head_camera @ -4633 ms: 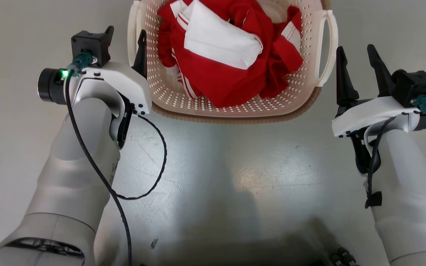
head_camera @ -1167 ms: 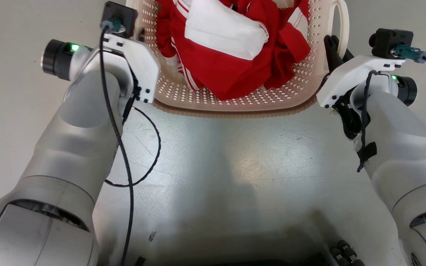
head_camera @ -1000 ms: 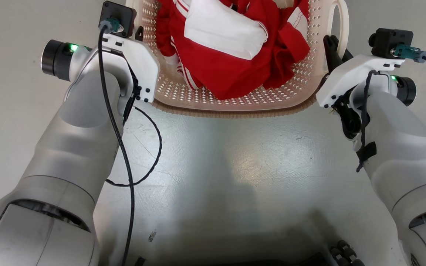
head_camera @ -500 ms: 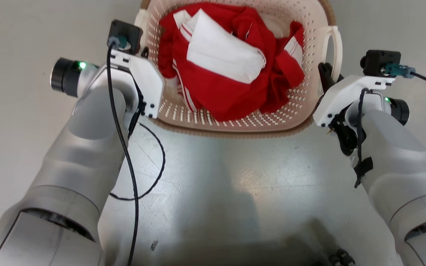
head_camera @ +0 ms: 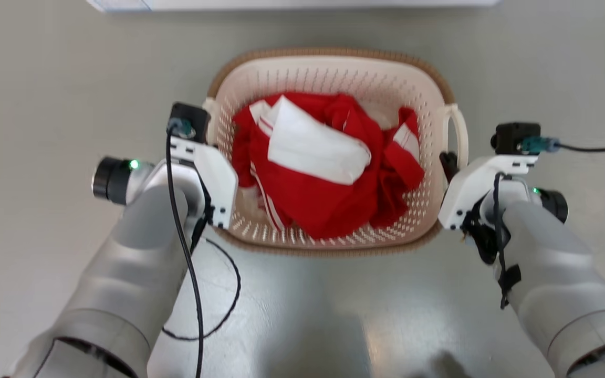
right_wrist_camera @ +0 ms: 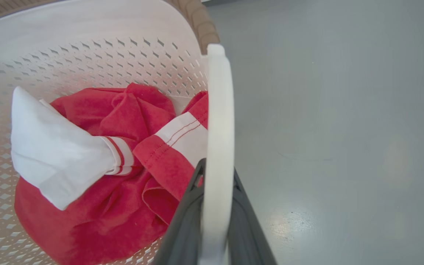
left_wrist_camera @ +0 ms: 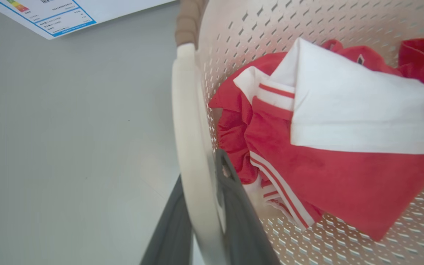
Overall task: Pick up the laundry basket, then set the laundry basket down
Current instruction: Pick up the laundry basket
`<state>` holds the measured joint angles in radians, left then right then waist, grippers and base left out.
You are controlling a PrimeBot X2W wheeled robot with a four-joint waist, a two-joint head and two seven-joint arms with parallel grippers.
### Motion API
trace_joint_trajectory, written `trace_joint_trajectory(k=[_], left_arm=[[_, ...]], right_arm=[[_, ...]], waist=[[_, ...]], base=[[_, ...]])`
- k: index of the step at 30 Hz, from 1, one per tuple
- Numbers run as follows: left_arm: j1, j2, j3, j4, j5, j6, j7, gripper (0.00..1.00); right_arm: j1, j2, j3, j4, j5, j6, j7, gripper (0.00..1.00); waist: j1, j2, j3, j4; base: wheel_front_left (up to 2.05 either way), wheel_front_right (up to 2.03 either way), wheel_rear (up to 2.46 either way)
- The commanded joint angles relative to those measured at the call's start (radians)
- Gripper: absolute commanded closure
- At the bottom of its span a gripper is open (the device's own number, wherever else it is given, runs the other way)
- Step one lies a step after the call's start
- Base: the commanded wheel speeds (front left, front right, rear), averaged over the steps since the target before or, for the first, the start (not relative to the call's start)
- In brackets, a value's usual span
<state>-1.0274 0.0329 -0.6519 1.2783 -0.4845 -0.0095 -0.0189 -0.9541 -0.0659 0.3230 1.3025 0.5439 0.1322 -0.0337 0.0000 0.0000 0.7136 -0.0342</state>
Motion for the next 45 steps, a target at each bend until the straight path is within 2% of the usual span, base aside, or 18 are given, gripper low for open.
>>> trace_joint_trajectory(k=[1,13,19,29,45], left_arm=[[0.036,0.017,0.001,-0.019,-0.007,-0.002,0.003,1.00],[0.192,0.017,-0.035,-0.011,-0.078,-0.002,0.057,1.00],[0.281,0.017,-0.057,-0.012,-0.120,-0.013,0.086,1.00],[0.415,0.017,-0.107,-0.042,-0.176,-0.022,0.131,1.00],[0.488,0.017,-0.173,-0.066,-0.240,-0.012,0.160,1.00]], right_arm=[[0.048,0.016,0.009,-0.012,-0.014,-0.002,0.006,1.00],[0.173,0.016,0.010,-0.012,-0.033,-0.002,0.096,1.00],[0.254,0.016,0.035,-0.012,-0.006,-0.002,0.136,1.00],[0.374,0.016,0.092,-0.012,0.042,-0.002,0.185,1.00],[0.413,0.016,0.200,-0.013,0.158,-0.002,0.200,1.00]], waist=[[0.0000,0.0000,-0.065,0.008],[0.0000,0.0000,-0.304,0.006],[0.0000,0.0000,-0.462,-0.005],[0.0000,0.0000,-0.663,-0.019],[0.0000,0.0000,-0.783,-0.017]], base=[[0.00,0.00,0.00],[0.00,0.00,0.00],[0.00,0.00,0.00],[0.00,0.00,0.00],[0.00,0.00,0.00]])
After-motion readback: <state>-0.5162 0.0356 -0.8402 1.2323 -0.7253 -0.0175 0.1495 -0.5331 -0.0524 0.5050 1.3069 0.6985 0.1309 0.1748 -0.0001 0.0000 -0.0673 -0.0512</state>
